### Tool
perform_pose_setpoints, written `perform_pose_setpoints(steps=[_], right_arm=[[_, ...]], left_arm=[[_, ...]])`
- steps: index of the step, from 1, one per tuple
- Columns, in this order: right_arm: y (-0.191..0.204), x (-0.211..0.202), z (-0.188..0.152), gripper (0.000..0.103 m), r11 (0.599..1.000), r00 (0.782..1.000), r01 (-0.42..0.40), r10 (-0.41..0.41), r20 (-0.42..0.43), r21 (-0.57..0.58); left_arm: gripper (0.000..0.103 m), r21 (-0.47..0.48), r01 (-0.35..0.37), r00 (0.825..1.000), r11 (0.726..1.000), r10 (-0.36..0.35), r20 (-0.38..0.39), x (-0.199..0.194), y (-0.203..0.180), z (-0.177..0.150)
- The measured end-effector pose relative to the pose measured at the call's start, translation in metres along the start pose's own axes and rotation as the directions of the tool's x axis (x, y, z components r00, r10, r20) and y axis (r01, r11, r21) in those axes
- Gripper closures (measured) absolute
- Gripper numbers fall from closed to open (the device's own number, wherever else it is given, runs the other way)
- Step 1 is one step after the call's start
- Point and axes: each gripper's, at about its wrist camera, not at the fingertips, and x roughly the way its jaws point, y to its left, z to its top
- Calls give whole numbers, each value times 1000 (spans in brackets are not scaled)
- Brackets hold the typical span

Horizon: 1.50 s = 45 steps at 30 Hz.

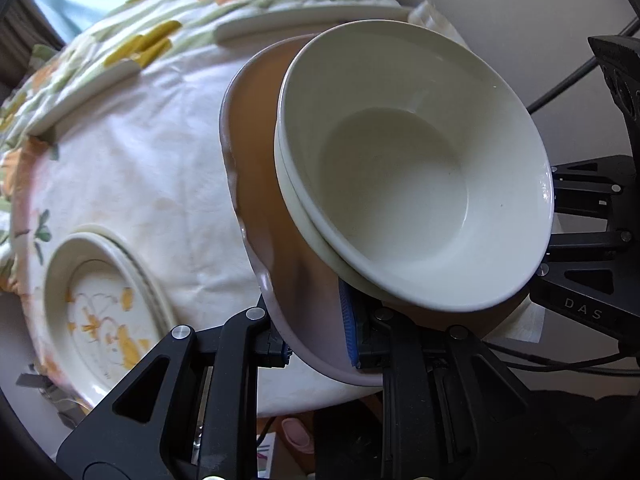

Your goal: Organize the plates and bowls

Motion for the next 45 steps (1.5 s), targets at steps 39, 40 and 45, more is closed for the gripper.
perform_pose_setpoints(steps=[39,40,45], right_arm=[[244,93,71,88,999,998,39,-38,-53,29],[244,95,71,88,999,998,42,-40,-50,32],[244,96,68,88,997,997,64,-63,-36,41]], left_arm=[[86,33,14,999,999,-12,-46,-15,249,-101],[86,33,15,999,999,-13,-45,-14,251,-101],[86,34,41,998,999,-40,-45,-8,251,-104]])
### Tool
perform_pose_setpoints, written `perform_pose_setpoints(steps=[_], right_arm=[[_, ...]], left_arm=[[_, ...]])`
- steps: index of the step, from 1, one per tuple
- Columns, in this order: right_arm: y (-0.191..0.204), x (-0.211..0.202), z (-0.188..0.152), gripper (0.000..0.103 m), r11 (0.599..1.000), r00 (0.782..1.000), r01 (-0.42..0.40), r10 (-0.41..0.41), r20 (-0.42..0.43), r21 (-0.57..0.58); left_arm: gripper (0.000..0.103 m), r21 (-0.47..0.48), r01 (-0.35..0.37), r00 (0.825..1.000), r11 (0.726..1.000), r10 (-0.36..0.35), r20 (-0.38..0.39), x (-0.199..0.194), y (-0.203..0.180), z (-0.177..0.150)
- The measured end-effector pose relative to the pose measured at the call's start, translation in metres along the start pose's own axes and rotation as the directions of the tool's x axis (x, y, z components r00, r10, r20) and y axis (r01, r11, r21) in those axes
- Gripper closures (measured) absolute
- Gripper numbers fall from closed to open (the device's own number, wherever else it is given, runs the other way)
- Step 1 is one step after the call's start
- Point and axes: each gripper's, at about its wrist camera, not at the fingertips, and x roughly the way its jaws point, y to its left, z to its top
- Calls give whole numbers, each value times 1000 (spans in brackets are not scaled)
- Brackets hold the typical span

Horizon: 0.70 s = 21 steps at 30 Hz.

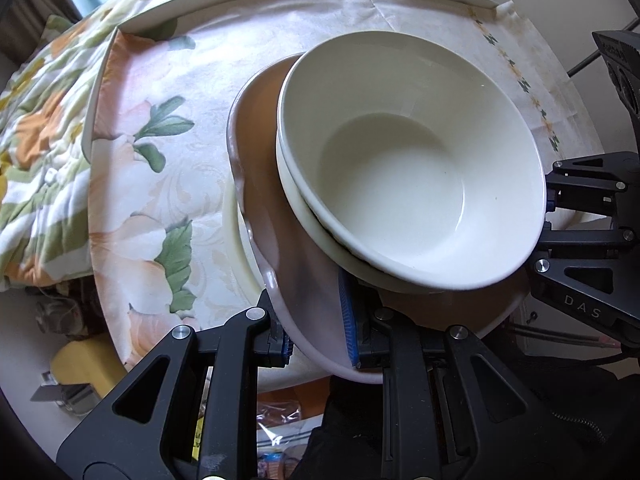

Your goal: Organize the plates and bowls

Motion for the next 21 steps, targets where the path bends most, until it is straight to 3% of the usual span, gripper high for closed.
perform_pose_setpoints(steps=[8,15,21], right_arm=[[-1,-1,-3,88,1000,1000,20,-20,9,5],[-3,-2,-2,88,999,999,34,-34,5,10],[-2,-2,0,88,999,999,38,-38,-2,25]], left_arm=[[86,21,-29,999,999,30,-12,2,-2,2],[86,69,-116,993,991,118,-19,-5,-10,8],[86,70,-127,991,989,130,-34,-6,-10,11]])
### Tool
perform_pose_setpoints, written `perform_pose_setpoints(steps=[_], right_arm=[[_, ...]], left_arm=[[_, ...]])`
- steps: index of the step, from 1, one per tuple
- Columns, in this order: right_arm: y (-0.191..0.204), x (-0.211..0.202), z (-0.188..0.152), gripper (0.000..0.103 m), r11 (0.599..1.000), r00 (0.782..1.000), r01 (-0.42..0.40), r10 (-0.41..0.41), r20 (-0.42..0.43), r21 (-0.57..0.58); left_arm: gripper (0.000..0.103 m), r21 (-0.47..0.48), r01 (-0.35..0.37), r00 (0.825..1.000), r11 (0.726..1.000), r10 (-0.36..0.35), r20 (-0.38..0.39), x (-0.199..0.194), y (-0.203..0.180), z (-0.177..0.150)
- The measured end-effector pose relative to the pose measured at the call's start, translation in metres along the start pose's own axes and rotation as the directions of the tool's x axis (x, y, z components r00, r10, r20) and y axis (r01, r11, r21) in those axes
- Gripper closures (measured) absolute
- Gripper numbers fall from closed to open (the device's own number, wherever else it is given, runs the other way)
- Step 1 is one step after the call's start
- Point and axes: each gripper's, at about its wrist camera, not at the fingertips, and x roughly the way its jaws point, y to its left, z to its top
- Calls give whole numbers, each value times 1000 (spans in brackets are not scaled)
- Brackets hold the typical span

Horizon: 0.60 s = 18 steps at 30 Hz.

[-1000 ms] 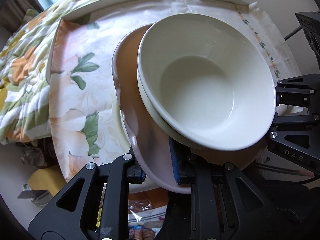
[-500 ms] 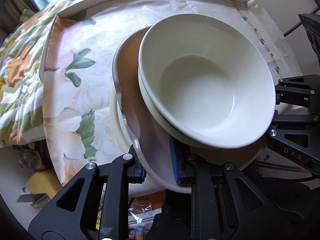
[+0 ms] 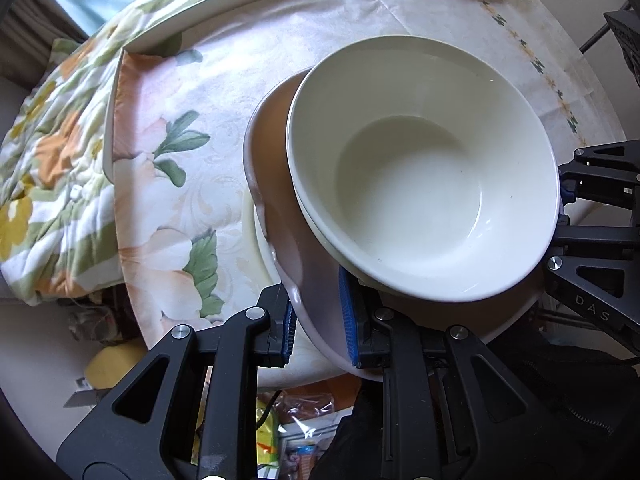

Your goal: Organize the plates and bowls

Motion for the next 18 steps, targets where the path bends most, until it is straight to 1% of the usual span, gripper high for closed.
perform_pose_setpoints(steps=[3,6,10,16,18], right_arm=[[-2,-4,2,88,1000,1000,12,-12,-5,14],[-5,-13,4,87,999,999,33,-33,5,18],[-6,-18,3,82,999,999,38,-38,2,32],[-7,-34,-4,80,998,999,34,-35,22,57],[-8,-44,-9,80,997,999,13,-17,44,78]], left_arm=[[86,-7,-2,1000,1000,1,-13,-1,1,0],[86,-14,-2,1000,1000,2,1,-7,4,-1],[84,-7,-3,1000,1000,3,-1,-11,4,0],[84,17,-25,1000,1000,24,14,-27,1,-5],[84,10,-27,999,1000,26,35,-38,0,-9]])
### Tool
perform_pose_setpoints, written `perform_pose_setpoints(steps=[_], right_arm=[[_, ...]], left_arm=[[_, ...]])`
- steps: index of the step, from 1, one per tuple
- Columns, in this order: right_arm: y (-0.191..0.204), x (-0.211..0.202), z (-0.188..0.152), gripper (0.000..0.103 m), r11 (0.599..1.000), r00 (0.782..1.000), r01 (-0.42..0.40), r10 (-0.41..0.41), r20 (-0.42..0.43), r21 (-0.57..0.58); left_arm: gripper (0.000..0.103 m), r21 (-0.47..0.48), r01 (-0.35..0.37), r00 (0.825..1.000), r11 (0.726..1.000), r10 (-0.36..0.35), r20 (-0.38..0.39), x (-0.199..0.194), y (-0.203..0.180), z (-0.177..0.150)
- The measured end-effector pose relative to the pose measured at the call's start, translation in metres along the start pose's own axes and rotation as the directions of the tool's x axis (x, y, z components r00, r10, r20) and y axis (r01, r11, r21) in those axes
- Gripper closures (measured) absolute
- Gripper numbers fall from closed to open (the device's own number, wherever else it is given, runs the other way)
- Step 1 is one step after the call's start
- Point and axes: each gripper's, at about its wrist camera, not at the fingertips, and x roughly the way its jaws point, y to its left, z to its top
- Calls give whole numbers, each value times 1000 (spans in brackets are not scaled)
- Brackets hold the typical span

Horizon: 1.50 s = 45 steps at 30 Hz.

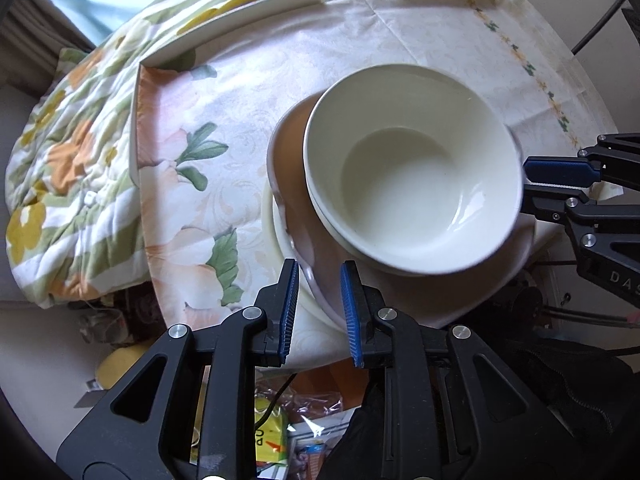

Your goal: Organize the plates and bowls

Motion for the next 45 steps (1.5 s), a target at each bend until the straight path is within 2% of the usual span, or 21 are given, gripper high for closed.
perform_pose_setpoints(steps=[4,6,7,9,11,12,13,14,15,16,17,18,19,20,21,22,24,29,34,37,45], right_arm=[[0,-34,-11,80,999,996,-34,33,84,9],[1,-56,-19,80,999,989,-49,47,139,8],[3,-70,-24,80,999,983,-51,49,175,4],[6,-100,-34,80,999,968,-34,34,250,-1],[9,-137,-47,80,1000,941,-13,13,339,0],[9,-156,-55,80,1000,922,-6,3,388,6],[10,-174,-63,80,1000,901,-3,-4,434,15],[10,-191,-72,79,1000,877,-2,-12,480,29],[9,-208,-81,77,999,851,-2,-23,524,47],[9,-224,-92,64,998,826,2,-39,563,67],[7,-236,-99,44,997,802,10,-57,594,83],[5,-246,-107,36,995,778,17,-75,624,98],[5,-257,-117,28,993,752,25,-94,652,114],[4,-266,-126,25,990,731,36,-117,672,133],[4,-272,-132,24,987,715,46,-140,685,153],[4,-277,-141,20,983,697,59,-167,698,176],[2,-284,-152,15,976,673,83,-203,712,200],[6,-288,-169,15,968,638,129,-248,729,216],[11,-291,-181,15,967,593,134,-252,765,214],[15,-293,-183,15,965,580,150,-262,771,215],[16,-295,-186,15,965,573,144,-263,777,220]], left_arm=[[84,-43,-8,997,999,12,74,-37,-2,-13],[84,-79,2,990,997,9,140,-67,-3,-21],[84,-97,4,984,995,13,178,-83,-4,-24],[84,-143,-2,958,990,43,283,-123,-8,-34],[84,-194,-8,908,981,88,409,-169,-14,-47],[84,-213,-8,881,977,108,460,-187,-17,-54],[83,-238,-6,846,971,132,516,-208,-22,-63],[80,-258,-4,821,966,150,551,-223,-25,-69],[55,-280,5,788,960,169,591,-240,-30,-78],[8,-298,9,755,954,189,628,-254,-36,-88],[1,-315,6,725,949,213,655,-263,-40,-95],[0,-324,8,670,946,236,704,-276,-48,-108],[0,-318,9,641,948,238,730,-284,-53,-117],[0,-313,0,631,950,243,737,-291,-60,-122],[0,-323,-13,632,946,258,730,-294,-65,-125],[0,-335,-27,627,942,277,728,-297,-70,-129],[0,-344,-31,612,938,290,735,-302,-78,-139],[0,-367,-31,587,930,314,746,-309,-91,-158],[0,-365,-69,582,929,334,741,-307,-99,-166],[0,-365,-70,579,929,336,743,-309,-101,-171],[0,-366,-70,571,928,338,748,-312,-102,-170]])
